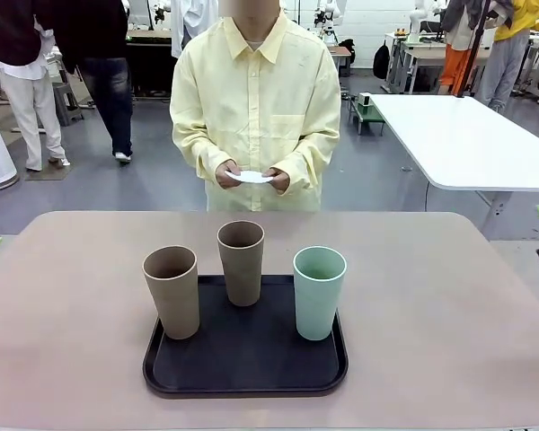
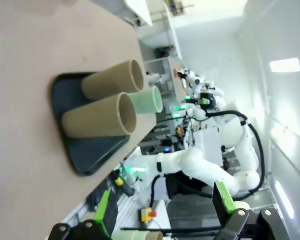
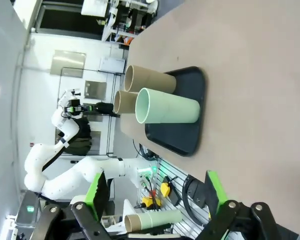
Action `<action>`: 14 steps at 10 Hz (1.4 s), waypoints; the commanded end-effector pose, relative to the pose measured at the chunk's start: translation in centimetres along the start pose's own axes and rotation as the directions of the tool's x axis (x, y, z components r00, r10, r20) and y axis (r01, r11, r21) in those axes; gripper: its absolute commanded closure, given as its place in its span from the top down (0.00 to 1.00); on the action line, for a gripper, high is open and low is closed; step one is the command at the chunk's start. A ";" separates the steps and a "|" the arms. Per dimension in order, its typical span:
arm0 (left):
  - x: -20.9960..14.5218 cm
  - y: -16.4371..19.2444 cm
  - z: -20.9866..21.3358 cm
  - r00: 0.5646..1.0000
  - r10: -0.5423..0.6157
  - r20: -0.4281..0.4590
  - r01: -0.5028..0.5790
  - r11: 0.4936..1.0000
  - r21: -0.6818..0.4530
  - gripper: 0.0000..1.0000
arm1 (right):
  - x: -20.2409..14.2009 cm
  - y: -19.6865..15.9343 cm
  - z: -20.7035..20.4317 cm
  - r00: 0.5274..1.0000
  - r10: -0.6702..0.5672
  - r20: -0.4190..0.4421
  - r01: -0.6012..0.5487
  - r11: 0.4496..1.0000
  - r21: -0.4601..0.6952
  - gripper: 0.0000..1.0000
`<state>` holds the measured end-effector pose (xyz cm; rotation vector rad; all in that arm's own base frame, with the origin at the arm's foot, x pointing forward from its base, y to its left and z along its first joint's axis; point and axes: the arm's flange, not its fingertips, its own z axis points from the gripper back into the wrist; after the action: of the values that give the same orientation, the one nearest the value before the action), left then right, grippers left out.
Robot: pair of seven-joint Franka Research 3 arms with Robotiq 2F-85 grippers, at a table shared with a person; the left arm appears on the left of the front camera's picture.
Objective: Place coasters on the table and set cups on them.
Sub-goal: Pick up one Reusable plastic cup and place it on a coaster set by the human.
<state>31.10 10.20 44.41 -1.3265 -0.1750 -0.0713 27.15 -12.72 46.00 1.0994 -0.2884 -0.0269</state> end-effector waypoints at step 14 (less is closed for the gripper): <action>-0.1 -0.1 1.6 1.000 0.019 0.016 -0.021 0.997 0.079 1.00 | -2.2 -2.0 2.2 1.000 -0.026 -0.003 0.026 1.000 0.006 1.00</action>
<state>30.83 11.69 44.76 -1.2333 -0.1686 -0.0382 24.54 -15.09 44.70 1.0980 -0.2624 -0.0445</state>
